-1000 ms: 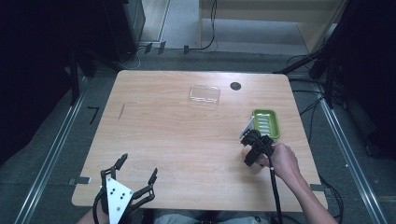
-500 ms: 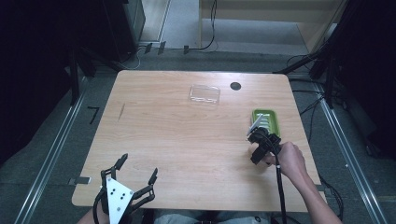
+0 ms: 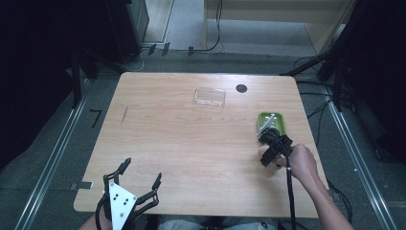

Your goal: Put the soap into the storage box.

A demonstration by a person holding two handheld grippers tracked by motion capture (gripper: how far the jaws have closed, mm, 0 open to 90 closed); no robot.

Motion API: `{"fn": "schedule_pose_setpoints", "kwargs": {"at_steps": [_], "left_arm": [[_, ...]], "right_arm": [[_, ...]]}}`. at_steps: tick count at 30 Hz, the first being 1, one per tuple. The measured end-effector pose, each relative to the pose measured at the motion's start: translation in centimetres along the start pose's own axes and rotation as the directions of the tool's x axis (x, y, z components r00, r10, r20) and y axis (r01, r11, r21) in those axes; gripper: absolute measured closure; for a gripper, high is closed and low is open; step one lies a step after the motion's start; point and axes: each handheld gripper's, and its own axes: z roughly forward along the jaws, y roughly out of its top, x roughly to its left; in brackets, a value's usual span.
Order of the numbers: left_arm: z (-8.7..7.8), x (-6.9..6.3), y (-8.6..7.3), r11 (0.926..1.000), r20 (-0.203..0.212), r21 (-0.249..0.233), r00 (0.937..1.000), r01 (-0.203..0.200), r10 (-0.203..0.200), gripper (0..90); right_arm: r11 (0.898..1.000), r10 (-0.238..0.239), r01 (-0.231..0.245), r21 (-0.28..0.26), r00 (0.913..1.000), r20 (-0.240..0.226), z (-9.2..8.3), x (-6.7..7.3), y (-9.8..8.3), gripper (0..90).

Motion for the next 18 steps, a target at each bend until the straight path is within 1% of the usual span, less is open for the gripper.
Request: {"fn": "schedule_pose_setpoints", "kwargs": {"at_steps": [8, 11, 13, 18], "left_arm": [[0.0, 0.0, 0.0, 1.0, 0.002, 0.001, 1.0, -0.002, 0.002, 13.8], [0.0, 0.0, 0.0, 1.0, 0.002, 0.0, 1.0, -0.001, 0.001, 13.8], [0.0, 0.0, 0.0, 1.0, 0.002, 0.0, 1.0, -0.002, 0.002, 13.8], [0.0, 0.0, 0.0, 1.0, 0.002, 0.001, 1.0, -0.002, 0.002, 13.8]], "right_arm": [[1.0, 0.013, -0.013, 0.01, 0.9999, 0.009, 0.0, -0.6, 0.0, 33.2], [1.0, 0.003, -0.004, 0.012, 0.9999, 0.012, -0.1, -0.7, 0.0, 33.2], [1.0, 0.013, -0.013, 0.011, 0.9999, 0.009, -0.2, -0.8, 0.0, 33.2], [1.0, 0.01, -0.01, 0.011, 0.9999, 0.009, -0.4, -1.1, 0.0, 33.2]]}}
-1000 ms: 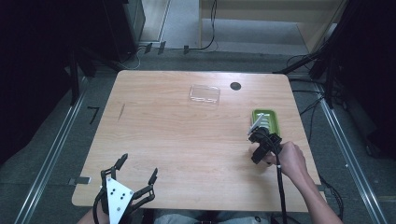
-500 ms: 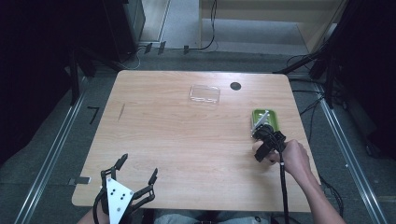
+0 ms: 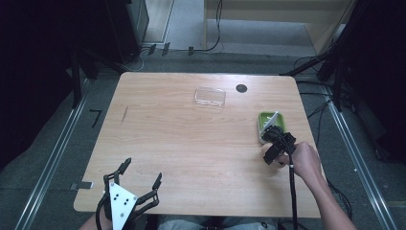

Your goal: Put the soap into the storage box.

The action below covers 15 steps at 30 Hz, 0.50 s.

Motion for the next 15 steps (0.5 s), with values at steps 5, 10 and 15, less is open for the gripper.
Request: {"fn": "schedule_pose_setpoints", "kwargs": {"at_steps": [5, 10, 15], "left_arm": [[0.0, 0.0, 0.0, 1.0, 0.002, 0.0, 1.0, -0.001, 0.001, 13.8], [0.0, -0.1, 0.0, 1.0, 0.001, 0.0, 1.0, 0.001, -0.001, 13.8], [0.1, -0.1, 0.0, 1.0, 0.001, 0.0, 1.0, 0.001, -0.001, 13.8]], "right_arm": [[1.0, 0.018, -0.018, -0.013, 0.9998, 0.002, -0.2, -0.5, 0.0, 33.2], [0.999, 0.02, -0.02, -0.028, 0.9998, 0.006, -0.6, -0.8, 0.1, 33.3], [0.999, 0.032, -0.032, -0.039, 0.9995, 0.003, -0.9, -1.1, 0.1, 33.2]]}}
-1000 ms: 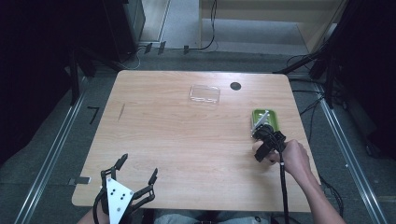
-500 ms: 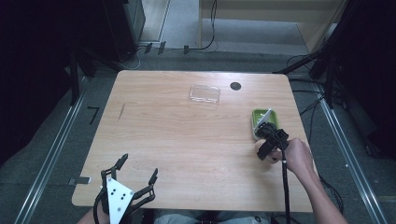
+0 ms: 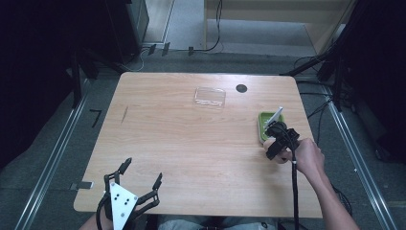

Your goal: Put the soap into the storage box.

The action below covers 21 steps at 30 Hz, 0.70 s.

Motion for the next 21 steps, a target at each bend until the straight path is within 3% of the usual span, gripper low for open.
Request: {"fn": "schedule_pose_setpoints", "kwargs": {"at_steps": [7, 21], "left_arm": [[0.0, 0.0, 0.0, 1.0, 0.0, 0.0, 1.0, 0.001, -0.001, 13.8], [0.0, 0.0, 0.0, 1.0, -0.002, 0.0, 1.0, 0.001, -0.001, 13.8]], "right_arm": [[1.0, 0.003, -0.003, -0.002, 1.0, 0.006, -0.2, -0.3, 0.4, 33.2], [0.997, 0.073, -0.073, -0.03, 0.9973, -0.002, -0.9, -1.8, 1.7, 33.3]]}}
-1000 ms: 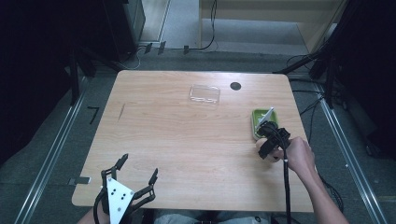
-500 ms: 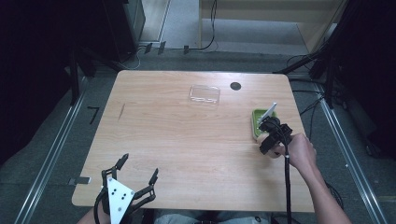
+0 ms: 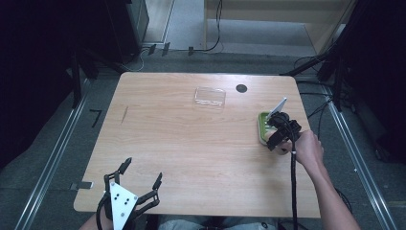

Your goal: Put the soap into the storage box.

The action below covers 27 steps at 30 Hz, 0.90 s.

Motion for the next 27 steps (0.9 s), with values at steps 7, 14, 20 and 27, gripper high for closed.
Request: {"fn": "schedule_pose_setpoints", "kwargs": {"at_steps": [7, 14, 20, 27], "left_arm": [[0.0, 0.0, 0.0, 1.0, -0.001, 0.0, 1.0, 0.0, 0.0, 13.8], [0.0, 0.0, 0.0, 1.0, 0.0, 0.0, 1.0, -0.001, 0.001, 13.8], [0.0, 0.0, 0.0, 1.0, 0.0, 0.0, 1.0, 0.0, 0.0, 13.8], [0.0, 0.1, 0.0, 1.0, 0.0, -0.001, 1.0, 0.001, -0.001, 13.8]], "right_arm": [[1.0, 0.008, -0.008, -0.001, 0.9999, -0.008, -0.1, -0.1, 0.8, 33.3], [1.0, 0.019, -0.019, -0.01, 0.9998, -0.009, -0.2, -0.5, 1.4, 33.3], [0.999, 0.035, -0.035, -0.011, 0.9993, -0.011, -0.3, -0.9, 1.9, 33.3], [0.998, 0.058, -0.058, -0.009, 0.9982, -0.014, 0.0, -1.5, 2.5, 33.3]]}}
